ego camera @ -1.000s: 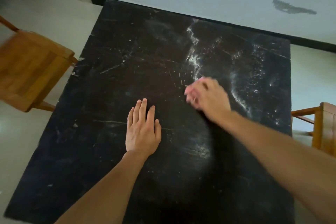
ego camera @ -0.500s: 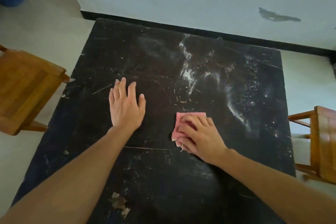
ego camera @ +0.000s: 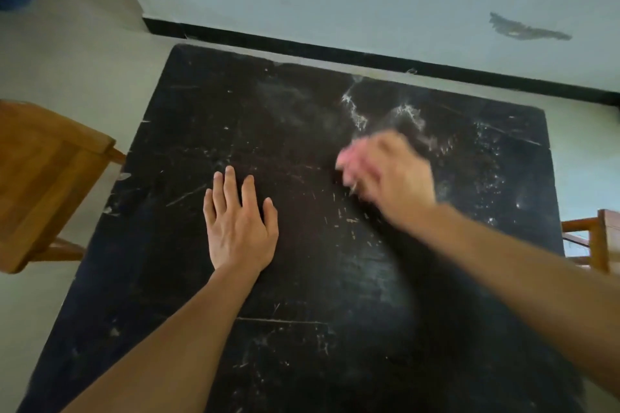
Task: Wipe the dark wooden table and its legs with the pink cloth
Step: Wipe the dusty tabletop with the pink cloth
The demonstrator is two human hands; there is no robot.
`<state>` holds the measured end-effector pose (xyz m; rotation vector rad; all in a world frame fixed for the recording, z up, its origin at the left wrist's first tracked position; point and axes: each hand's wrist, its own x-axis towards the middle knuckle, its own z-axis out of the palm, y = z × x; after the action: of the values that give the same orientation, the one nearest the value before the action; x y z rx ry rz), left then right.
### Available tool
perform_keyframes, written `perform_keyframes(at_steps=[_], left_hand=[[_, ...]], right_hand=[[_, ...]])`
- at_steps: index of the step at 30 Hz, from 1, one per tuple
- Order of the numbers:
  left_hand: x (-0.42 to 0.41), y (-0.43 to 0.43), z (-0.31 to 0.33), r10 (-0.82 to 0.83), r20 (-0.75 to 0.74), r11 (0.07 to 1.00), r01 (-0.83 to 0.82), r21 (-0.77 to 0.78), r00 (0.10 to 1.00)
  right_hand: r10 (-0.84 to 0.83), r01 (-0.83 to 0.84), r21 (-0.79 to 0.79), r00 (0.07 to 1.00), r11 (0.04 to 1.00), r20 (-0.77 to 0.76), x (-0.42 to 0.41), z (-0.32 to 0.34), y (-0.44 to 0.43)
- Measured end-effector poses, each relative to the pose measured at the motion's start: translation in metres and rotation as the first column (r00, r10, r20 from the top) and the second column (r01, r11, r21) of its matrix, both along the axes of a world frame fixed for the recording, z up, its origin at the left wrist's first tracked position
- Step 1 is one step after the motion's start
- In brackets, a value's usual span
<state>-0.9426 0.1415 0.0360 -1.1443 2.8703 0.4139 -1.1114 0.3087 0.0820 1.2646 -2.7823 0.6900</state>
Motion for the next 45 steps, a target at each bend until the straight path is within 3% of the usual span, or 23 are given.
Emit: perform_keyframes(at_steps=[2,4,6,8,10,12,14,16,18,20,22,24,26,28,30,32,33,35,38,41,43,45], left_hand=[[-0.003,0.0,0.002,0.004,0.002,1.0,-0.004,-0.003,1.0],[-0.004,0.001,0.002,0.002,0.0,1.0,-0.002,-0.012,1.0],[-0.004,-0.001,0.0,0.002,-0.007,1.0,-0.002,-0.01,1.0],[-0.004,-0.001,-0.002,0.01,-0.003,1.0,-0.011,-0.005,1.0],[-0.003,0.0,-0.002,0.009,0.001,1.0,-0.009,-0.006,1.0],[-0.004,0.0,-0.002,0.008,0.005,1.0,-0.007,-0.012,1.0],[-0.004,-0.002,-0.003,0.004,0.014,1.0,-0.003,-0.02,1.0],[-0.003,-0.002,-0.002,0.002,0.028,1.0,-0.001,-0.028,1.0],[-0.004,-0.001,-0.001,0.01,0.041,1.0,-0.009,-0.027,0.999],[-0.005,0.0,0.0,0.006,0.047,1.0,-0.004,-0.026,0.999],[-0.006,-0.002,-0.001,0.002,0.03,1.0,-0.002,-0.03,1.0],[-0.006,-0.002,-0.002,0.01,0.024,0.999,-0.01,-0.031,1.0],[-0.004,-0.001,-0.003,0.006,0.032,0.999,-0.005,-0.041,0.999],[-0.003,-0.002,-0.004,0.006,0.032,0.999,-0.005,-0.047,0.999],[-0.003,-0.002,-0.005,0.001,0.041,0.998,0.002,-0.066,0.999],[-0.004,-0.002,-0.005,0.002,0.044,0.995,0.002,-0.095,0.999],[-0.005,-0.002,-0.006,0.006,0.051,0.995,-0.001,-0.098,0.999],[-0.005,-0.003,-0.008,0.009,0.055,0.994,-0.003,-0.107,0.998],[-0.004,-0.003,-0.009,-0.003,0.034,0.992,0.008,-0.126,0.999],[-0.004,-0.002,-0.009,-0.009,0.035,0.992,0.013,-0.128,0.999],[-0.004,-0.004,-0.01,-0.01,0.041,0.991,0.015,-0.136,0.999],[-0.004,-0.005,-0.01,-0.007,0.051,0.991,0.013,-0.131,0.999]], right_hand=[[0.255,-0.254,0.096,0.967,0.963,-0.007,0.042,-0.019,0.014],[0.313,-0.306,0.134,0.949,0.942,-0.028,0.04,-0.037,0.013],[0.199,-0.187,0.142,0.977,0.972,-0.075,0.006,-0.045,-0.002],[-0.032,0.054,0.16,0.99,0.986,-0.138,-0.047,-0.041,-0.024],[-0.295,0.31,0.201,0.95,0.929,-0.099,-0.106,-0.027,-0.039],[-0.442,0.439,0.192,0.897,0.878,-0.03,-0.138,-0.009,-0.047],[-0.351,0.353,0.124,0.936,0.927,-0.041,-0.123,0.002,-0.047],[-0.099,0.106,0.148,0.994,0.983,-0.053,-0.068,-0.001,-0.041],[0.134,-0.135,0.228,0.991,0.964,0.017,-0.008,-0.008,-0.033],[0.231,-0.227,0.222,0.973,0.948,0.008,0.005,-0.016,-0.033],[0.151,-0.131,0.221,0.986,0.966,-0.076,-0.031,-0.022,-0.048],[-0.085,0.115,0.222,0.986,0.968,-0.142,-0.087,-0.025,-0.067],[-0.388,0.398,0.278,0.917,0.875,-0.091,-0.138,-0.017,-0.077],[-0.495,0.488,0.243,0.868,0.838,-0.038,-0.151,-0.007,-0.082],[-0.367,0.363,0.201,0.93,0.91,-0.019,-0.123,-0.003,-0.083],[-0.083,0.082,0.191,0.997,0.978,-0.003,-0.071,-0.009,-0.083],[0.034,-0.042,0.219,0.999,0.975,0.041,-0.048,-0.011,-0.082],[0.115,-0.116,0.191,0.993,0.975,0.02,-0.046,-0.016,-0.084],[-0.134,0.147,0.202,0.988,0.968,-0.079,-0.115,-0.024,-0.102],[-0.518,0.498,0.374,0.854,0.783,-0.053,-0.188,-0.011,-0.102],[-0.573,0.555,0.345,0.817,0.757,-0.059,-0.192,0.003,-0.107],[-0.459,0.457,0.273,0.886,0.846,-0.061,-0.164,0.006,-0.121]])
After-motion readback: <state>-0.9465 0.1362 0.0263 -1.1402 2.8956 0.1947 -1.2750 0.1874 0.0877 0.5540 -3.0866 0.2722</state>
